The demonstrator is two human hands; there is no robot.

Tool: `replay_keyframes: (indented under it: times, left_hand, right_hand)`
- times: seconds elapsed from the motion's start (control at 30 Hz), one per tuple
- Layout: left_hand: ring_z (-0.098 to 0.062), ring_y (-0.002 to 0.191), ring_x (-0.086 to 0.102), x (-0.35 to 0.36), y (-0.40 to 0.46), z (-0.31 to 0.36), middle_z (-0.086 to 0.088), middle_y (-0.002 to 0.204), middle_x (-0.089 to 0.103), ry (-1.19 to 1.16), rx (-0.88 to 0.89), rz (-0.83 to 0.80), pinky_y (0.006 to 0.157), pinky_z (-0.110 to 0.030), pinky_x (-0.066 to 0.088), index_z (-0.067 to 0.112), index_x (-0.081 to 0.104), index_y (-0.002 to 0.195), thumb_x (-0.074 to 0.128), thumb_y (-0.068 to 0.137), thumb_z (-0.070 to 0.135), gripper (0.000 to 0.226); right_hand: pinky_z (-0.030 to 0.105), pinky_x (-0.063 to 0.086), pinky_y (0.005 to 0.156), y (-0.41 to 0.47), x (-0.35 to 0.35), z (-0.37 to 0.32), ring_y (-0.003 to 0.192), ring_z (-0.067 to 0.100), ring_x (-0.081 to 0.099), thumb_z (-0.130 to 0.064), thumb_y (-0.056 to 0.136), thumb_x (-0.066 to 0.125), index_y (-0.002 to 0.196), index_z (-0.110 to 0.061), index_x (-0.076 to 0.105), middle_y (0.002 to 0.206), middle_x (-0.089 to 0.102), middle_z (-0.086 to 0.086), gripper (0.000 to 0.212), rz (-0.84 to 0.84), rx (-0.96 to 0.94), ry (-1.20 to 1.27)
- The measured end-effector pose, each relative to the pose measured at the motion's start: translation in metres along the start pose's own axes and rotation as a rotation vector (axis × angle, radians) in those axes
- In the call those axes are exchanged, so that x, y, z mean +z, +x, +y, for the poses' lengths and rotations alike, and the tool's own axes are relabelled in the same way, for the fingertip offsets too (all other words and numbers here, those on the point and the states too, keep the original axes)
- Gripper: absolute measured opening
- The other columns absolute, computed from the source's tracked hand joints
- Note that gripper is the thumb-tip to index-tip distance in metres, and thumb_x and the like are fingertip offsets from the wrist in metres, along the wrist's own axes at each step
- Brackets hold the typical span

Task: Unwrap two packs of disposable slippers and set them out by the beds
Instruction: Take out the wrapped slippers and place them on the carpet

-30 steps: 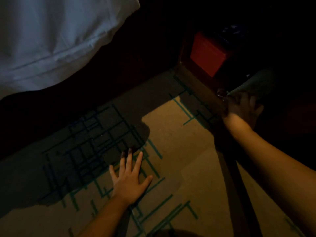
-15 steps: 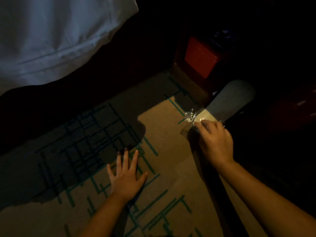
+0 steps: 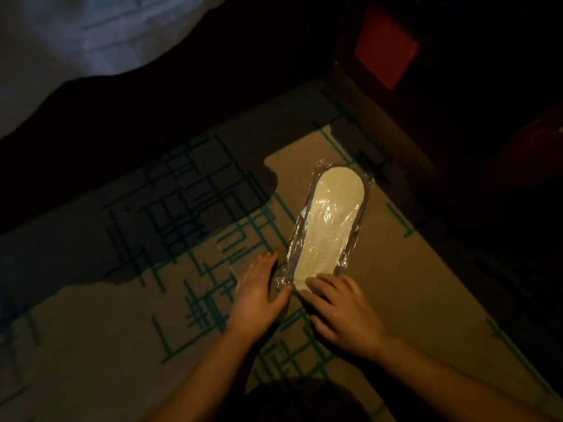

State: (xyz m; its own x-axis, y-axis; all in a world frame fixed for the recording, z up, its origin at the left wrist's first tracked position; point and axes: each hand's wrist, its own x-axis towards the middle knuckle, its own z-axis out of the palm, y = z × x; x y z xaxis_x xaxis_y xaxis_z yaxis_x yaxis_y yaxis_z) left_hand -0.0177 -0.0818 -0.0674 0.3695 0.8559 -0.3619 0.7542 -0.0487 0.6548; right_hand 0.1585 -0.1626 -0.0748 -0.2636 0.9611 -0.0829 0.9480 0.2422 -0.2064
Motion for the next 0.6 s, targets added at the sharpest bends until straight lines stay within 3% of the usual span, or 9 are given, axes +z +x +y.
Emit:
replay_keyframes:
  times: [0.1,0.2,0.3,0.4,0.5,0.6]
  left_hand:
    - [-0.006,0.121,0.042,-0.002,-0.009,0.003,0.002,0.135,0.05,-0.016,0.069,0.067,0.106,-0.032,0.039,0.024,0.042,0.133,0.06,0.081,0.032,0.055]
    - [-0.012,0.117,0.049,-0.003,-0.013,0.008,0.003,0.128,0.055,0.046,0.078,0.091,0.095,-0.023,0.038,0.026,0.045,0.131,0.058,0.084,0.03,0.049]
    - [-0.011,0.116,0.049,-0.001,-0.014,0.016,0.003,0.126,0.056,0.13,0.094,0.067,0.094,-0.024,0.038,0.027,0.047,0.129,0.052,0.087,0.032,0.042]
    - [-0.009,0.113,0.049,0.004,-0.011,0.019,0.006,0.122,0.057,0.153,0.116,0.051,0.092,-0.022,0.036,0.028,0.05,0.123,0.051,0.088,0.032,0.035]
    - [-0.011,0.103,0.052,0.008,-0.005,0.018,0.004,0.109,0.062,0.154,0.111,0.061,0.088,-0.025,0.042,0.027,0.059,0.109,0.054,0.086,0.032,0.025]
    - [-0.012,0.095,0.053,0.01,0.0,0.018,0.005,0.097,0.063,0.16,0.085,0.08,0.084,-0.028,0.044,0.026,0.063,0.096,0.056,0.084,0.029,0.014]
  right_hand:
    - [0.045,0.032,0.102,0.001,-0.008,0.003,0.122,0.017,0.039,-0.032,0.081,0.047,0.125,-0.027,0.051,0.135,0.051,0.001,0.045,0.118,0.106,0.14]
    - [0.041,0.02,0.106,0.013,-0.017,0.014,0.127,0.018,0.034,-0.034,0.085,0.043,0.127,-0.029,0.048,0.141,0.045,0.002,0.043,0.194,0.252,0.186]
    - [0.045,0.025,0.101,0.026,-0.021,0.021,0.13,0.022,0.029,-0.033,0.082,0.044,0.128,-0.029,0.045,0.141,0.049,0.008,0.046,0.14,0.222,0.126]
    - [0.045,0.028,0.098,0.035,-0.022,0.02,0.13,0.029,0.042,-0.03,0.079,0.055,0.126,-0.027,0.051,0.137,0.053,0.008,0.048,0.011,0.145,0.03]
    - [0.047,0.04,0.097,0.038,-0.022,0.016,0.124,0.031,0.051,-0.035,0.084,0.038,0.121,-0.026,0.059,0.133,0.057,0.007,0.044,-0.071,0.16,0.054]
    - [0.048,0.037,0.101,0.041,-0.025,0.016,0.129,0.031,0.045,-0.036,0.085,0.031,0.123,-0.026,0.057,0.138,0.053,0.007,0.048,-0.132,0.167,0.114]
